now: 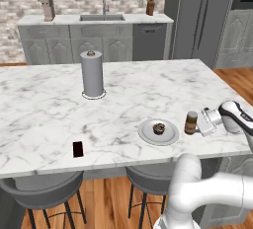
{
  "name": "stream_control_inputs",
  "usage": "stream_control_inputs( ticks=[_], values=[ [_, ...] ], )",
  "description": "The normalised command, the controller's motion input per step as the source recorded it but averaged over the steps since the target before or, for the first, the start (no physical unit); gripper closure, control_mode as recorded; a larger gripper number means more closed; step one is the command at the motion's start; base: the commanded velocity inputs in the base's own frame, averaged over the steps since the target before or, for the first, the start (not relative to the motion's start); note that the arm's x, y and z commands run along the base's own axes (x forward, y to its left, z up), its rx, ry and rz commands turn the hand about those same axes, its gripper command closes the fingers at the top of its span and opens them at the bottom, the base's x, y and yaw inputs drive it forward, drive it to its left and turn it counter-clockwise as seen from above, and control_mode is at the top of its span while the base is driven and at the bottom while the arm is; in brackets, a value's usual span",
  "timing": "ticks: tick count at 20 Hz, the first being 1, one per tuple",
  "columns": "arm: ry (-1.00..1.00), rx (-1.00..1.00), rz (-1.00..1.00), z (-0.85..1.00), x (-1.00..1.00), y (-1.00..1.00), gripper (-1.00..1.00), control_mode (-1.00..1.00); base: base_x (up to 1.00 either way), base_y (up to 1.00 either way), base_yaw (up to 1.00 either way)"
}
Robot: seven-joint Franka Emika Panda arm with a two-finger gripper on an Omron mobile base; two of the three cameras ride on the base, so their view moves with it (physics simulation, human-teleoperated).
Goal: Take the cinnamon bottle from the cabinet and place it on the dining table, next to the plate with the cupcake. Then take the chocolate from the dining counter and place it on the cupcake plate.
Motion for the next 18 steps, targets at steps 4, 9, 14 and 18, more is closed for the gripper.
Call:
stream_control_inputs(
  ticks=[4,9,14,18],
  values=[
    [-0.02,0.00,0.00,-0.11,-0.13,-0.06,-1.00,-1.00,0.00,0.00,0.00],
    [0.00,0.00,0.00,0.00,-0.14,-0.16,-1.00,-1.00,0.00,0.00,0.00],
    [0.00,0.00,0.00,0.04,-0.20,-0.24,-1.00,-1.00,0.00,0.00,0.00],
    [0.00,0.00,0.00,0.15,-0.33,-0.24,-1.00,-1.00,0.00,0.00,0.00]
  ],
)
